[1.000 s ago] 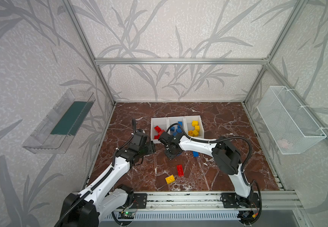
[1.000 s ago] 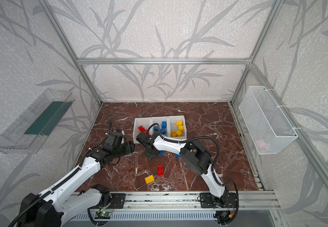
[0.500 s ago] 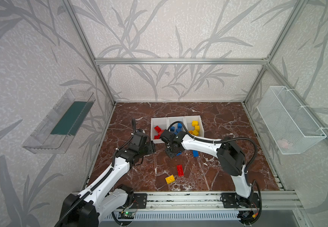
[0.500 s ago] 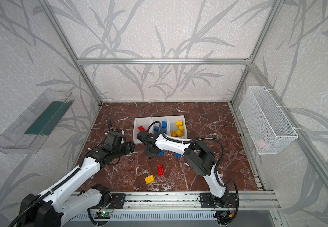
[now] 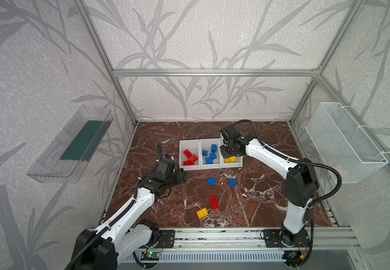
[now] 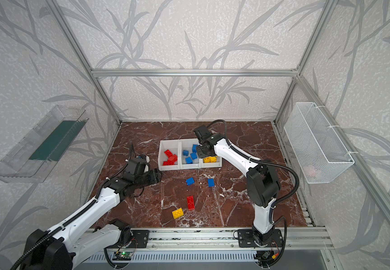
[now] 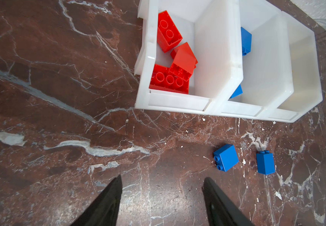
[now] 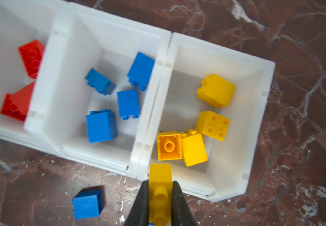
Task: Sort the legos into containers by color
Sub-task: Place the lego in the container.
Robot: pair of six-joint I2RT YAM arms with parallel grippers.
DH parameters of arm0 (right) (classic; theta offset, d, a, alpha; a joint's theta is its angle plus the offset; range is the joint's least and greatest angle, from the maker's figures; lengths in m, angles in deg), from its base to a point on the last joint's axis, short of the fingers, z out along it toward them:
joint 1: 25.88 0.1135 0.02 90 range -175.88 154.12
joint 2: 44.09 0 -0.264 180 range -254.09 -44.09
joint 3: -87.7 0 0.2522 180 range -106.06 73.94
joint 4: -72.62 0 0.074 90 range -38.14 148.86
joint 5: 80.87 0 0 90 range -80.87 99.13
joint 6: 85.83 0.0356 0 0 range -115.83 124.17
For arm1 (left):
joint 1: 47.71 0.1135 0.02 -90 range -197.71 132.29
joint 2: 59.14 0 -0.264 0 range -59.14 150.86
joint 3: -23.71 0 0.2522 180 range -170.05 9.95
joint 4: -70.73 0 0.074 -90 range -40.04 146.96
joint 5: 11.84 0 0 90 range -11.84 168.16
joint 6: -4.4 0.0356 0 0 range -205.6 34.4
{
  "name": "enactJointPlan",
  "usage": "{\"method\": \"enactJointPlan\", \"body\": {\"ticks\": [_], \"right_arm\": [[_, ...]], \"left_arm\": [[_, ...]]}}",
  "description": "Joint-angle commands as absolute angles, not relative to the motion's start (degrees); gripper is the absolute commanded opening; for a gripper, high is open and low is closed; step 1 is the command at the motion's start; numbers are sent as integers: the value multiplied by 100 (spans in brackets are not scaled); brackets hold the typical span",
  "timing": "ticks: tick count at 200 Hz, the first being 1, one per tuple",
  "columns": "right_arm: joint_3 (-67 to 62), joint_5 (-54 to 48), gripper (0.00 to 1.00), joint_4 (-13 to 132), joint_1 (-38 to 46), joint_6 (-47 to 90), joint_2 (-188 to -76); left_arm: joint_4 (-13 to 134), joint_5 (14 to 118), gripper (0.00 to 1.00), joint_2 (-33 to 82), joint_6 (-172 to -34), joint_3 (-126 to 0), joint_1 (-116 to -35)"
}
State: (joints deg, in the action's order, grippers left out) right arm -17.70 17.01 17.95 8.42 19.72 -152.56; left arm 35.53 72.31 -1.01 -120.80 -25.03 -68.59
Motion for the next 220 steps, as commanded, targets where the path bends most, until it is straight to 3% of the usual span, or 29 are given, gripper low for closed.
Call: {"method": "enactJointPlan", "body": {"ticks": [1, 26, 53, 72, 144, 220], "right_arm": [[-1778, 1530, 11, 1892, 701, 2096, -15475], [-2061, 1547, 20, 1825, 573, 2120, -15660], [-2204, 1589, 48, 1750, 541, 2172, -15667], [-2147, 1596, 57, 1766, 535, 2194, -15569], [-748, 1392, 58, 2109, 539, 2633, -14238], [1434, 1522, 59, 2095, 548, 3107, -11980]], "left_arm": [[3663, 7105, 69, -87, -12166, -2433, -6854], [3710, 7074, 69, -71, -12172, -2423, -6869], [3788, 6989, 69, -9, -12157, -2423, -6887], [3863, 6906, 69, 56, -12138, -2421, -6904], [4121, 6756, 69, 851, -11819, -2807, -7502], [3320, 6504, 70, 3104, -10638, -4507, -8348]]}}
